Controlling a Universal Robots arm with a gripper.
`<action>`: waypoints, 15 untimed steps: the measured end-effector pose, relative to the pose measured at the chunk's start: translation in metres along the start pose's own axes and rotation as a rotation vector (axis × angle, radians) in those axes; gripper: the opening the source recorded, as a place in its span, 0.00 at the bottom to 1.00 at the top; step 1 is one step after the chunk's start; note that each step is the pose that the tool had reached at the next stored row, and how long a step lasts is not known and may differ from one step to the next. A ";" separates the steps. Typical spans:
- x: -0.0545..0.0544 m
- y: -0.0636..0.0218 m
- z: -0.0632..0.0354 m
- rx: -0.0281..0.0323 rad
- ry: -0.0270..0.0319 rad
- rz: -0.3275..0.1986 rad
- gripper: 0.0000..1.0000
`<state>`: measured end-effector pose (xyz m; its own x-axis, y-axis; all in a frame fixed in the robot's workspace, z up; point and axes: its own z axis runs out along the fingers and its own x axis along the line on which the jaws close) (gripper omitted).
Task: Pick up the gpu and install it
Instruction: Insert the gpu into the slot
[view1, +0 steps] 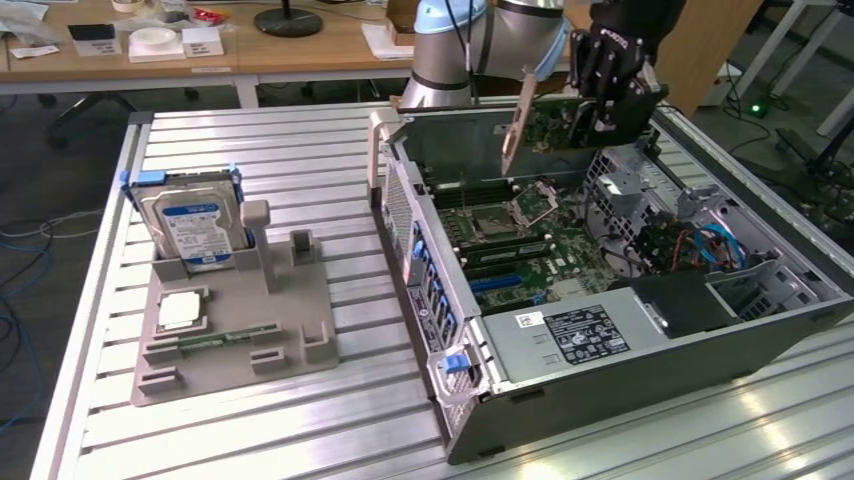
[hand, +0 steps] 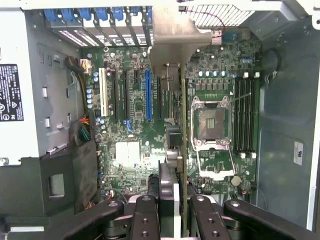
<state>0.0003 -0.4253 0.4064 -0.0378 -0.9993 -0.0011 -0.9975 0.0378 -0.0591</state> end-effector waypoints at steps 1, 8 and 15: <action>0.000 0.0001 0.0018 0.0000 0.0001 0.001 0.28; 0.002 0.0008 0.0144 0.0001 0.0006 0.011 0.28; 0.002 0.0054 0.0263 -0.0008 0.0009 0.012 0.28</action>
<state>-0.0036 -0.4274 0.3797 -0.0502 -0.9987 -0.0009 -0.9970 0.0502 -0.0583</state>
